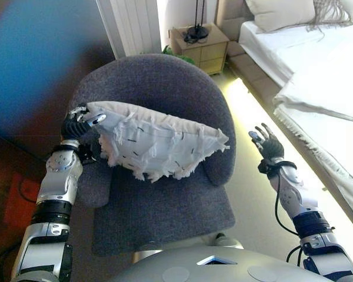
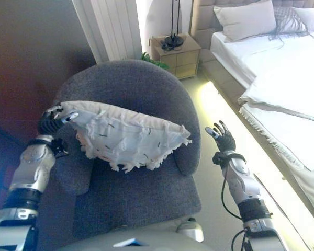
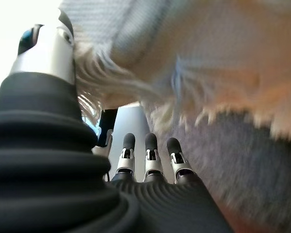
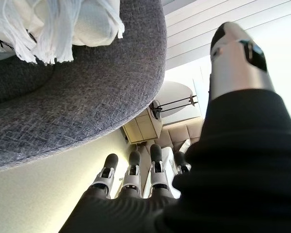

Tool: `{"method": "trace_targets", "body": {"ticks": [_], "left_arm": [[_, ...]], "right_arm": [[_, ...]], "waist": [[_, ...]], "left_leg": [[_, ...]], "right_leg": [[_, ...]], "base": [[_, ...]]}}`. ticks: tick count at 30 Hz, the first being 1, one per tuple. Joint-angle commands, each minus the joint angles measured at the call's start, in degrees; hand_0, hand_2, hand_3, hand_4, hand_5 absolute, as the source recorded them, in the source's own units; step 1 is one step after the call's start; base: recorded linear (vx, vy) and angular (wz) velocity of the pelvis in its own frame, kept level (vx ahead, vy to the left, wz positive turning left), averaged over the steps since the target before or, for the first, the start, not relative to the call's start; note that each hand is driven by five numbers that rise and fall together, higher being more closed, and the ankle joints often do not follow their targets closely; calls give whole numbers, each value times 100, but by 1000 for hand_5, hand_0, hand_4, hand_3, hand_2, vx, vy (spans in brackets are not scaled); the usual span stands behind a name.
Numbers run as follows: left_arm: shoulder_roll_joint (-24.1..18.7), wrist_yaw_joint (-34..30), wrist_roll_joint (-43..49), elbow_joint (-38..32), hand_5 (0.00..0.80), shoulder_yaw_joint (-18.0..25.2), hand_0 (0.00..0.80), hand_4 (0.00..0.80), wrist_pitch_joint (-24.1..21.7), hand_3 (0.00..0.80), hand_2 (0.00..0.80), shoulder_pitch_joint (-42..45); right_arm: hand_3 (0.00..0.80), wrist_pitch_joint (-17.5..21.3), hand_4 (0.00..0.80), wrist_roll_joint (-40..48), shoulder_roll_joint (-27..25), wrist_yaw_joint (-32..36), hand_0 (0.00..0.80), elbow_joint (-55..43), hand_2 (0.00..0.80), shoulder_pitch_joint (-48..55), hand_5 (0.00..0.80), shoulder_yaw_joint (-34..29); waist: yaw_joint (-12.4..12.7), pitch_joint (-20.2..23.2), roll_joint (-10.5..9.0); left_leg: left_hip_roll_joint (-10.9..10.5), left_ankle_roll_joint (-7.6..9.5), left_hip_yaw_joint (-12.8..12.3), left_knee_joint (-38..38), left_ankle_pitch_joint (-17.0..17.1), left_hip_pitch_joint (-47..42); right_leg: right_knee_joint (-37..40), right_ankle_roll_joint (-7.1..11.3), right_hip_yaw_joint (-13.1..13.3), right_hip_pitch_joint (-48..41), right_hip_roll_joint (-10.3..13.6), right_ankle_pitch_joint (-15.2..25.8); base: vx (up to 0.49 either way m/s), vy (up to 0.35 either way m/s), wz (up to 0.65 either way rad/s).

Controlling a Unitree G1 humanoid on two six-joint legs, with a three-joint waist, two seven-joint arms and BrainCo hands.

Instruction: Pick up the cushion and take it to the sofa

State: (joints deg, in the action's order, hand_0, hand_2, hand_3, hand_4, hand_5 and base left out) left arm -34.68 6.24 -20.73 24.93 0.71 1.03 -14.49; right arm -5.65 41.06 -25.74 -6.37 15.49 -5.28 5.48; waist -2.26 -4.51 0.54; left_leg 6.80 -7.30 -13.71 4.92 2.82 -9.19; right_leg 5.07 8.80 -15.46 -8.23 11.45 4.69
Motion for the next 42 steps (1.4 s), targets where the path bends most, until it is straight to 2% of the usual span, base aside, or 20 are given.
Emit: {"method": "trace_targets", "body": {"ticks": [1, 4, 9, 14, 19, 24, 26, 29, 32, 36, 40, 42], "left_arm": [[-461, 696, 30, 780, 0, -164, 0, 0, -152, 0, 0, -1329], [-194, 1298, -425, 1375, 0, -539, 0, 0, -12, 0, 0, -2036], [112, 2016, -896, 2105, 0, -893, 0, 0, -125, 0, 0, -3087], [93, 2505, -1223, 2360, 0, -1025, 0, 0, -213, 0, 0, -3715], [-132, 2627, -1509, 2443, 0, -1043, 0, 0, -373, 0, 0, -4107], [-257, 2037, -1492, 2274, 0, -1086, 0, 0, -676, 0, 0, -3960], [-223, 1818, -1351, 2065, 0, -1112, 0, 0, -795, 0, 0, -3702], [-161, 1452, -1553, 1669, 0, -1114, 0, 0, -862, 0, 0, -3232], [58, 1130, -1911, 1331, 0, -1111, 0, 0, -1137, 0, 0, -2828], [465, 839, -1703, 764, 0, -1157, 0, 0, -1555, 0, 0, -2199], [685, 784, -1637, 157, 0, -1144, 0, 0, -1678, 0, 0, -1726], [834, 808, -1471, -201, 0, -1124, 0, 0, -1675, 0, 0, -1381]], "right_arm": [[0, 50, 0, 85, -299, 129, 0, -534, 0, -338, 0, 263], [0, -39, 0, -13, -448, 152, 0, -523, 0, -708, 0, 567], [0, -139, 0, -17, -736, 272, 0, -579, 0, -1484, 0, 951], [0, -76, 0, -184, -855, 629, 0, -986, 0, -1713, 0, 1247], [0, -92, 0, -550, -1003, 787, 0, -1500, 0, -1596, 0, 1472], [0, -73, 0, -511, -915, 819, 0, -1570, 0, -1152, 0, 1470], [0, -91, 0, -480, -874, 960, 0, -1578, 0, -973, 0, 1444], [0, -369, 0, -445, -779, 1294, 0, -1521, 0, -761, 0, 1479], [0, -292, 0, -478, -625, 1214, 0, -1244, 0, -845, 0, 1721], [0, -437, 0, -281, -218, 957, 0, -748, 0, -1155, 0, 2044], [0, -607, 0, 39, 164, 899, 0, -89, 0, -1426, 0, 2218], [0, -502, 0, -22, 354, 642, 0, 292, 0, -1589, 0, 2238]], "waist": [[-50, 214, 96], [-219, 54, 230], [-507, -509, 416], [-710, -936, 463], [-838, -1159, 487], [-879, -1264, 463], [-849, -1284, 435], [-727, -1313, 347], [-523, -1394, 205], [-165, -1517, 81], [142, -1625, 53], [330, -1694, 53]], "left_leg": [[-189, 223, -167, -326, -247, 464], [-229, 200, -133, -426, -227, 791], [-328, 179, -87, -545, -117, 1350], [-341, 142, -144, -504, 30, 1677], [-345, 112, -227, -504, 67, 1777], [-333, 116, -318, -495, 23, 1693], [-318, 127, -329, -530, -5, 1680], [-295, 140, -287, -605, -56, 1710], [-266, 149, -161, -677, -88, 1775], [-249, 158, 64, -780, -115, 1946], [-272, 169, 272, -890, -125, 2111], [-285, 179, 392, -1019, -150, 2243]], "right_leg": [[-373, 162, -79, 408, 158, -351], [-523, 145, 80, 809, 229, -377], [-630, 91, 423, 1410, 277, -309], [-534, 72, 640, 1737, 243, -180], [-543, 88, 755, 1879, 265, -154], [-591, 136, 753, 1879, 302, -180], [-616, 141, 732, 1875, 314, -182], [-630, 148, 667, 1855, 315, -185], [-605, 143, 536, 1811, 304, -160], [-612, 132, 348, 1823, 281, -137], [-651, 106, 177, 1855, 297, -133], [-710, 87, 55, 1897, 332, -134]], "base": [[-33, 83, 1], [-151, 121, 1], [-204, 109, -6], [-132, 24, -18], [-37, 23, -12], [1, 3, -4], [3, -38, -2], [-25, -107, 0], [-56, -182, 0], [-68, -155, 3], [-55, -93, 18], [-71, -85, 24]]}}
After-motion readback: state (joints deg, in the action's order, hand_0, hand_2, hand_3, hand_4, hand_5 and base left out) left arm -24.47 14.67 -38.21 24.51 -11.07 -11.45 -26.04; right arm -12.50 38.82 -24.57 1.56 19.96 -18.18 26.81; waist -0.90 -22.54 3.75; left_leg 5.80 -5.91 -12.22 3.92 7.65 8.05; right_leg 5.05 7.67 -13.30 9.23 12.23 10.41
